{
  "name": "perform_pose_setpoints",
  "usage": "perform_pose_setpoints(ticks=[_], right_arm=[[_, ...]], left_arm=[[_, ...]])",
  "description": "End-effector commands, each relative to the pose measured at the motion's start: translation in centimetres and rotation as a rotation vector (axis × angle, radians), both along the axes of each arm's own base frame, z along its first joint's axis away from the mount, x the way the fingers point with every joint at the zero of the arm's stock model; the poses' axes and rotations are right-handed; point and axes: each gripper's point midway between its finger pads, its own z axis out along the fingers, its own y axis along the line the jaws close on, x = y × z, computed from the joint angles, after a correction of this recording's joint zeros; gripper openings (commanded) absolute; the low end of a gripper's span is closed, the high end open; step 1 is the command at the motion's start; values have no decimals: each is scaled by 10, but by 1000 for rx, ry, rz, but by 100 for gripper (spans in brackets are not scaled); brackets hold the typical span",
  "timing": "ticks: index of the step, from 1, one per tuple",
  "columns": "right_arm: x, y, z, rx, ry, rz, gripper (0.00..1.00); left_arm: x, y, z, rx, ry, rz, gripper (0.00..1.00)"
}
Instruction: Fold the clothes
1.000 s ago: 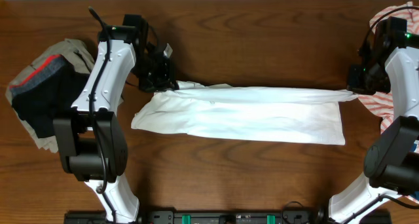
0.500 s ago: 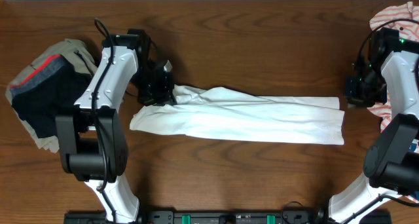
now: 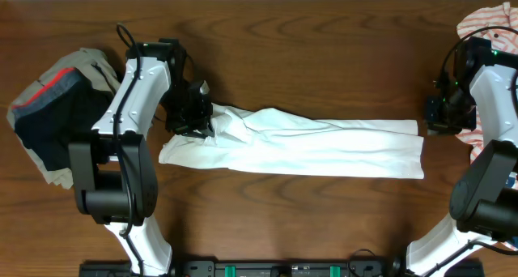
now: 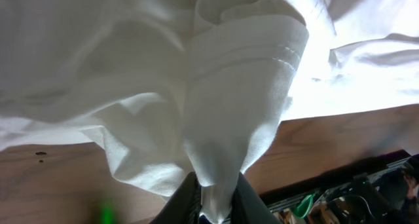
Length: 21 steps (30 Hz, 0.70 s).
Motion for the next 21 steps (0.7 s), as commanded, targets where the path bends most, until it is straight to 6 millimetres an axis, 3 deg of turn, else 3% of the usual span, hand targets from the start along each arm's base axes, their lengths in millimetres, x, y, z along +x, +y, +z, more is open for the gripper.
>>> perform_pose_setpoints(ticks=[1, 13, 21], right_arm=[[1, 1, 2, 16, -16, -2, 16], [2, 1, 2, 14, -24, -2, 16], [3, 1, 2, 13, -24, -2, 16]], left_arm=[[-6, 4, -2, 11, 24, -10, 17], [-52, 7, -37, 20, 170, -11, 12], [-66, 11, -45, 40, 210, -17, 14]])
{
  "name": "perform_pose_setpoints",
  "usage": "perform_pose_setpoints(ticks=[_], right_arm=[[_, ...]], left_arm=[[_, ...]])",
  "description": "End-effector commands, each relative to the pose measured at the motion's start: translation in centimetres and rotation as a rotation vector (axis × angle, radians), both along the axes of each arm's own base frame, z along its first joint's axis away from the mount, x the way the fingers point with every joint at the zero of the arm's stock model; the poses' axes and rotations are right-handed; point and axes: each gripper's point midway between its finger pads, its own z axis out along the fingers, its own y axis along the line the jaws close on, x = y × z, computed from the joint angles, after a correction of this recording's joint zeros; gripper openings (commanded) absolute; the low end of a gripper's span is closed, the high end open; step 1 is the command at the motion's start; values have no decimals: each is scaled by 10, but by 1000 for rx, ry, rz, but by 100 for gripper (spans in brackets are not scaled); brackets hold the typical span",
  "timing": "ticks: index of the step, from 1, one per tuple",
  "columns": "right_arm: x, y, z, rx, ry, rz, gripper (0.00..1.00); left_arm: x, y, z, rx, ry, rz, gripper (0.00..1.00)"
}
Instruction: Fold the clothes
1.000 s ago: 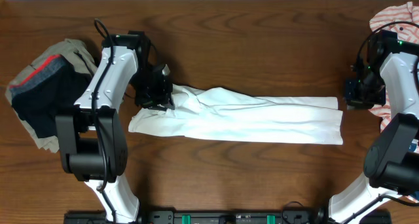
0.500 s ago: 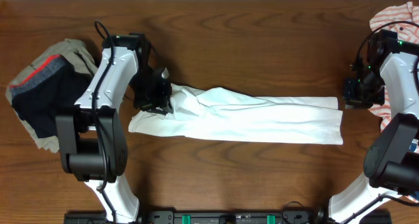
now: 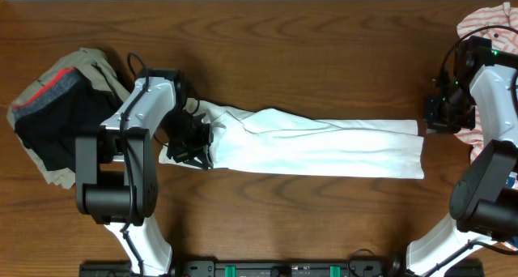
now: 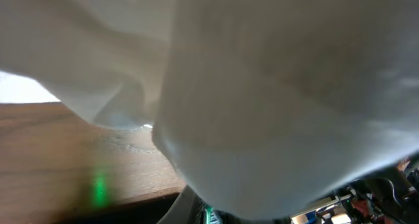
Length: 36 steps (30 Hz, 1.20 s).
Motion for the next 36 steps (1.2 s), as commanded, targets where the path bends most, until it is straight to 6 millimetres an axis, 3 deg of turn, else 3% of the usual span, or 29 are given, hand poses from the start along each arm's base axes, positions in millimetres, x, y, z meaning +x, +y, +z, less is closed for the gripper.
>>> perform_pose_setpoints(ticks=[1, 3, 6, 9, 16, 19, 21, 24, 27, 31, 36], right_arm=[[-1, -1, 2, 6, -8, 0, 16], [-1, -1, 2, 6, -8, -1, 16], [-1, -1, 2, 6, -8, -1, 16], [0, -1, 2, 5, -11, -1, 17], [1, -1, 2, 3, -16, -1, 17], [1, -1, 2, 3, -18, -1, 17], [2, -1, 2, 3, -19, -1, 17], [2, -1, 2, 3, -19, -1, 17], [2, -1, 2, 2, -19, -1, 17], [1, -1, 2, 3, -18, -1, 16], [1, -1, 2, 3, -16, -1, 16]], left_arm=[[-5, 9, -3, 37, 12, -26, 15], [-9, 15, -3, 75, 30, -40, 15], [-15, 32, -2, 188, 57, -43, 6], [-4, 42, 5, 255, -25, -30, 6], [51, 39, 53, 247, -432, 37, 6], [60, 34, 67, 230, -519, 33, 6], [60, 20, 70, 161, -525, 27, 6], [55, -8, 67, 8, -521, 0, 6], [52, -15, 50, -14, -524, -19, 6], [53, -13, 19, 0, -549, -21, 7], [57, 10, -16, 138, -617, -34, 9]])
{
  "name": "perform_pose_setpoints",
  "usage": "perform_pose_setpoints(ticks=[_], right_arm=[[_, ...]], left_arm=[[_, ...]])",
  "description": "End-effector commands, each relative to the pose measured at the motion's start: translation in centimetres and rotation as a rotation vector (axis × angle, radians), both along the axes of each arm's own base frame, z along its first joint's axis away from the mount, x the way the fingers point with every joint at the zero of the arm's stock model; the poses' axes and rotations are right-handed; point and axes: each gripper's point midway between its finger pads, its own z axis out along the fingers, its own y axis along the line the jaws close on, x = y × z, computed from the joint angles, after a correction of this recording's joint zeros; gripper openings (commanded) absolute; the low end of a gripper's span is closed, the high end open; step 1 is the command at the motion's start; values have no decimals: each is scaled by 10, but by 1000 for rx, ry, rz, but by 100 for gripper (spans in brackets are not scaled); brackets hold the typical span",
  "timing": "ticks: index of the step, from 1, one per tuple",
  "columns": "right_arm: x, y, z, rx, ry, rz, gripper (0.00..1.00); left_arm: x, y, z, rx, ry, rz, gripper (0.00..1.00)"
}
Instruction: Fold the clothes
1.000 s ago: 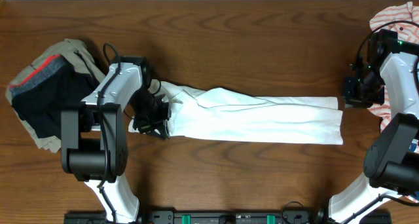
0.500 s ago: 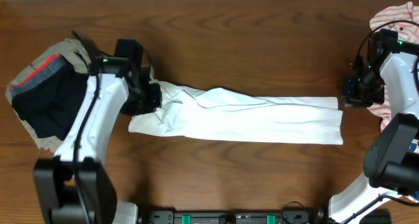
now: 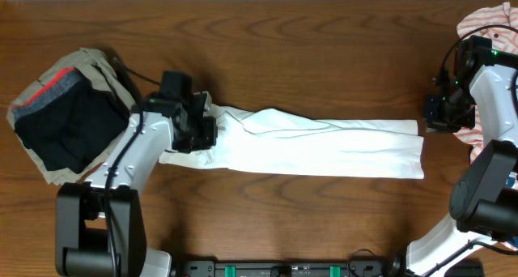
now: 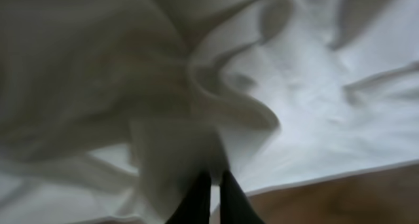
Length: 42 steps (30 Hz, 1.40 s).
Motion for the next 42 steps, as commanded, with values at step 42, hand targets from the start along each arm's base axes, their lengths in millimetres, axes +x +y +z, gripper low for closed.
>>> perform_pose_setpoints(ticks=[42], right_arm=[[-18, 16, -31, 98, 25, -1, 39]], left_arm=[[31, 9, 23, 70, -239, 153, 24]])
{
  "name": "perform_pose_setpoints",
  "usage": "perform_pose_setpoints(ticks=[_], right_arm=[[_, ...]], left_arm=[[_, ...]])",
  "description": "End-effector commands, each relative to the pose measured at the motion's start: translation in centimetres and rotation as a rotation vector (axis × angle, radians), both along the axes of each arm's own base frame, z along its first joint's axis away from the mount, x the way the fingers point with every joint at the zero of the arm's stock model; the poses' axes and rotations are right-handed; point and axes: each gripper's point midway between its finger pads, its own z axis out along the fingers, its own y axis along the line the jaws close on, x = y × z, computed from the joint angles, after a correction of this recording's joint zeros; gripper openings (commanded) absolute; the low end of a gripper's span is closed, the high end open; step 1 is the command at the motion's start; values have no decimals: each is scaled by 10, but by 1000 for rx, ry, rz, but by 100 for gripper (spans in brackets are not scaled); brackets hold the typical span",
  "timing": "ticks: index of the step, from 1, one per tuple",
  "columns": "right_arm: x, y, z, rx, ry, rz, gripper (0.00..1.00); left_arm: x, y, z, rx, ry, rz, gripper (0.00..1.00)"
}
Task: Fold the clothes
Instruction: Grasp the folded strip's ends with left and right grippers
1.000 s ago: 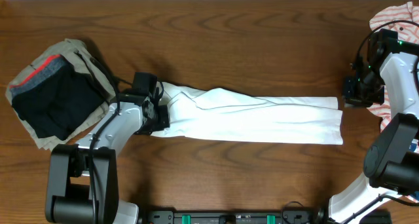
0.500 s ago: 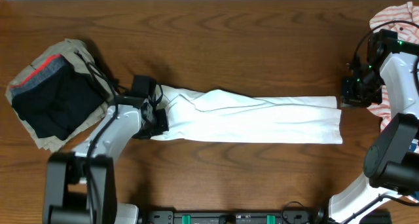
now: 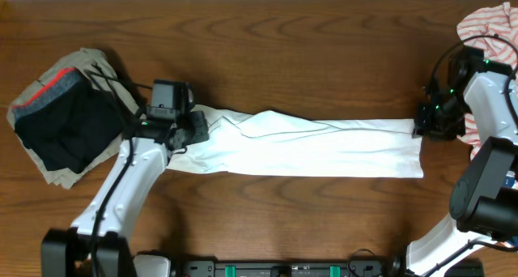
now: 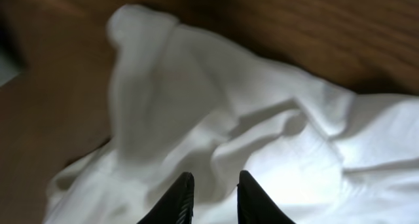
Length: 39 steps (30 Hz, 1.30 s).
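Observation:
A long white garment point(image 3: 324, 147) lies stretched left to right across the table, in a narrow band. Its left end is bunched and creased point(image 4: 216, 112). My left gripper point(image 3: 190, 131) hovers over that bunched end. Its two dark fingertips point(image 4: 182, 194) stand apart with nothing between them, only cloth lying below. My right gripper point(image 3: 427, 121) is at the garment's right end, touching or just above the top corner. From overhead its jaws do not show.
A pile of dark and khaki clothes with a red stripe point(image 3: 61, 115) sits at the left edge of the wooden table point(image 3: 283, 50). A pink-striped garment point(image 3: 486, 22) lies at the far right corner, behind the right arm.
The left gripper was pinched on a fold of the white cloth; now its fingers are apart and the fold lies loose. The right gripper has shifted slightly left onto the garment's right end.
First the left gripper held a bunch of cloth at the garment's upper left end. Then it was lower, near the front edge, with the cloth. Then it was back at the upper left, still pinching. Now it is open over the end it let go.

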Motion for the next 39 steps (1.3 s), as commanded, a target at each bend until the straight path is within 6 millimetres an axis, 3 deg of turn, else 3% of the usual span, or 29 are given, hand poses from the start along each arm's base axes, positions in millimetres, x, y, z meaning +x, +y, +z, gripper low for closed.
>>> perform_pose_setpoints(ticks=[1, 7, 15, 29, 35, 39], right_arm=[[-6, -2, -6, 4, 4, -52, 40], [-9, -4, -20, 0, -1, -94, 44], [-15, -3, -39, -2, -9, -100, 51], [-3, 8, -52, 59, -83, -104, 55], [1, 29, -57, 188, -97, -112, 55], [-6, 32, -71, 198, -73, -115, 53]], left_arm=[[6, -22, -11, -48, 14, -66, 24], [8, -41, -45, -2, 51, -192, 24], [-3, -6, -101, 143, 203, -118, 24], [-8, -2, -105, 145, 230, -111, 24], [-12, -1, -106, 148, 249, -112, 24], [-13, -1, -106, 148, 251, -112, 25]])
